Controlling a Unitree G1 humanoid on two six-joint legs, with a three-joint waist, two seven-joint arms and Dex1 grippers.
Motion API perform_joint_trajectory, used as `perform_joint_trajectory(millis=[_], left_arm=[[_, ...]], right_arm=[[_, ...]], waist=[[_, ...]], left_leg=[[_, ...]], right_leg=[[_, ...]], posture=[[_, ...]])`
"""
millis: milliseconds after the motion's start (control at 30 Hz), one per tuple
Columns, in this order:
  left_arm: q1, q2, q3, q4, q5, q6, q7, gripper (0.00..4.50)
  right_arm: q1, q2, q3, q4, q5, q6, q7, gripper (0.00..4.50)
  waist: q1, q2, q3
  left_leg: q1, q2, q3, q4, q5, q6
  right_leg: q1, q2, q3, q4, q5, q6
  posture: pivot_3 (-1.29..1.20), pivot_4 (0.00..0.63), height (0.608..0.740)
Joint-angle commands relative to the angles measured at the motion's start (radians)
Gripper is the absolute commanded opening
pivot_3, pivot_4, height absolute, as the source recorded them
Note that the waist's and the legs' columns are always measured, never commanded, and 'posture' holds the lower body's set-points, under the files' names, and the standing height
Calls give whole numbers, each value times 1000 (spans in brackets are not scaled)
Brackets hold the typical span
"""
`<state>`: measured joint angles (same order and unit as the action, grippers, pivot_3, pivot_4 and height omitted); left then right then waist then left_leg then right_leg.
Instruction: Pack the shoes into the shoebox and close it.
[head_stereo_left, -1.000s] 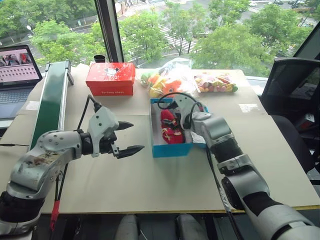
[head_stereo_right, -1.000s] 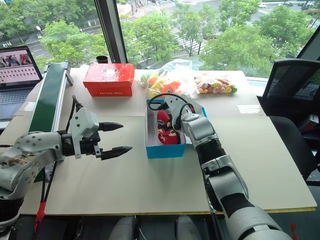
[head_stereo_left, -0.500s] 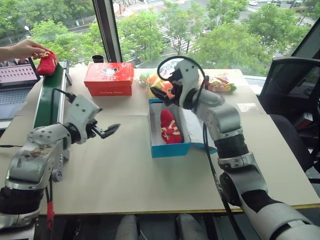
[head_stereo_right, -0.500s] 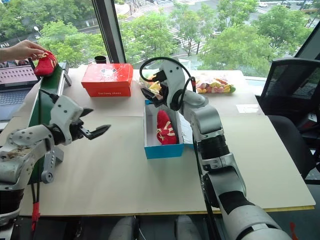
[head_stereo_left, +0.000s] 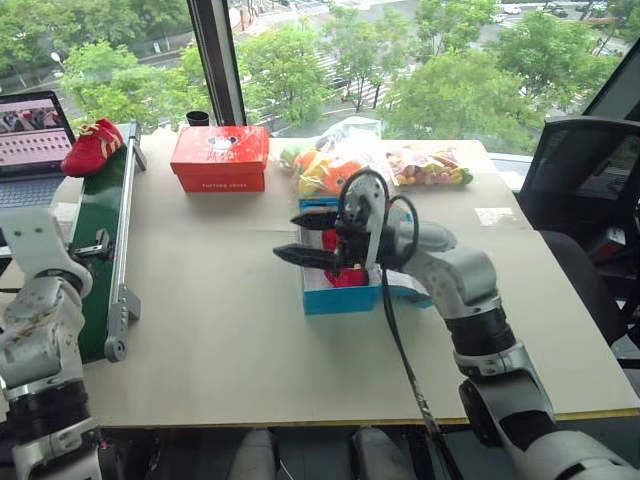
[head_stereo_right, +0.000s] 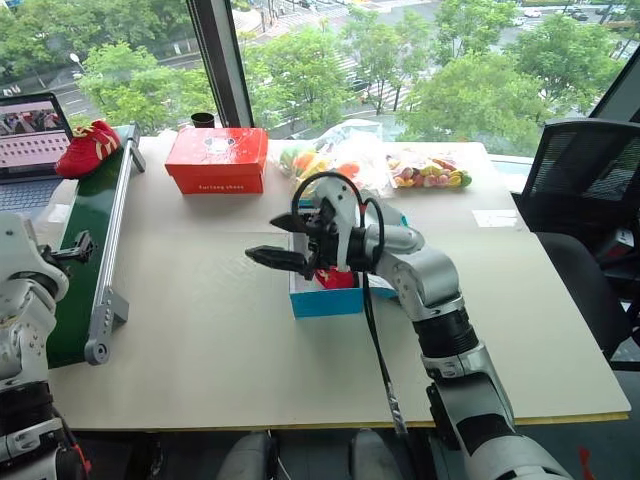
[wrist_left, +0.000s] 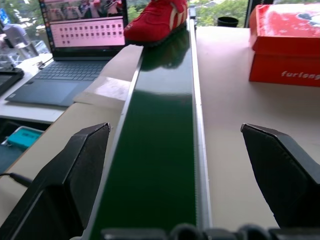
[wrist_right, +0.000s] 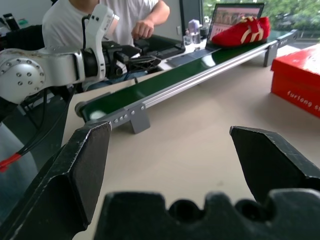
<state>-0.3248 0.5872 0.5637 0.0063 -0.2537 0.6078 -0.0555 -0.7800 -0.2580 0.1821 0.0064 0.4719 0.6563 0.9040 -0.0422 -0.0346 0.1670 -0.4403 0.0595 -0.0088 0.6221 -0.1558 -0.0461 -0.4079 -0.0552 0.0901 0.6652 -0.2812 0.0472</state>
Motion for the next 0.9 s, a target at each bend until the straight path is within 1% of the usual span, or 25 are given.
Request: perform_joint_trajectory(millis=[33, 133, 333, 467, 533, 667, 733, 900], left_arm=[[7, 30, 23, 44, 14, -70, -20, 4500], [-3, 63, 14, 109, 18, -101, -56, 4500], [-75, 191, -52, 277, 25, -151, -212, 4500], [-131, 282, -97, 437, 28, -220, -354, 4500], [-157, 318, -107, 517, 32, -258, -393, 4500], [-215, 373, -119, 677, 34, -339, -458, 4500], [-245, 386, -119, 744, 33, -374, -472, 4500], [-304, 412, -173, 885, 76, -462, -517, 4500]], right_arm=[[-1, 7, 13, -54, -9, -37, 6, 4474], [4, 7, 22, -56, -23, -42, -1, 4474], [21, -2, 25, -83, -23, -39, 2, 4474], [32, -9, 26, -90, -34, -76, 13, 4474], [35, -6, 22, -89, -42, -99, 8, 4474], [43, -5, 22, -74, -79, -154, -14, 4474], [47, -8, 25, -70, -89, -166, -14, 4474], [53, -5, 30, -75, -105, -171, -28, 4474]], waist=[[3, 0, 0], [4, 0, 0], [4, -1, 0], [2, -1, 0], [-2, -1, 0], [-3, -1, 0], [-2, -1, 0], [3, -1, 0]], left_leg=[[0, 0, 0, 0, 0, 0], [0, 0, -1, 1, 0, 0], [0, 0, -1, 0, 0, -1], [0, 0, -1, 0, 0, -1], [0, 0, -1, 0, 0, -1], [0, 1, -1, 0, 0, -1], [0, 1, -1, 0, 0, -1], [0, 1, -1, 0, 0, -1]], right_leg=[[0, 0, 0, 0, 0, 0], [1, 0, -1, 0, 0, 0], [1, 0, -2, 0, 0, 0], [0, 0, -2, 0, 0, 0], [0, 0, -2, -1, 0, 0], [0, 0, -2, 0, 0, 0], [0, 1, -2, -1, 0, 0], [0, 0, -3, 0, 0, 0]], posture=[[0, 150, 739], [0, 150, 739], [0, 150, 739], [0, 150, 739], [0, 150, 739], [0, 150, 739], [0, 150, 739], [0, 150, 739]])
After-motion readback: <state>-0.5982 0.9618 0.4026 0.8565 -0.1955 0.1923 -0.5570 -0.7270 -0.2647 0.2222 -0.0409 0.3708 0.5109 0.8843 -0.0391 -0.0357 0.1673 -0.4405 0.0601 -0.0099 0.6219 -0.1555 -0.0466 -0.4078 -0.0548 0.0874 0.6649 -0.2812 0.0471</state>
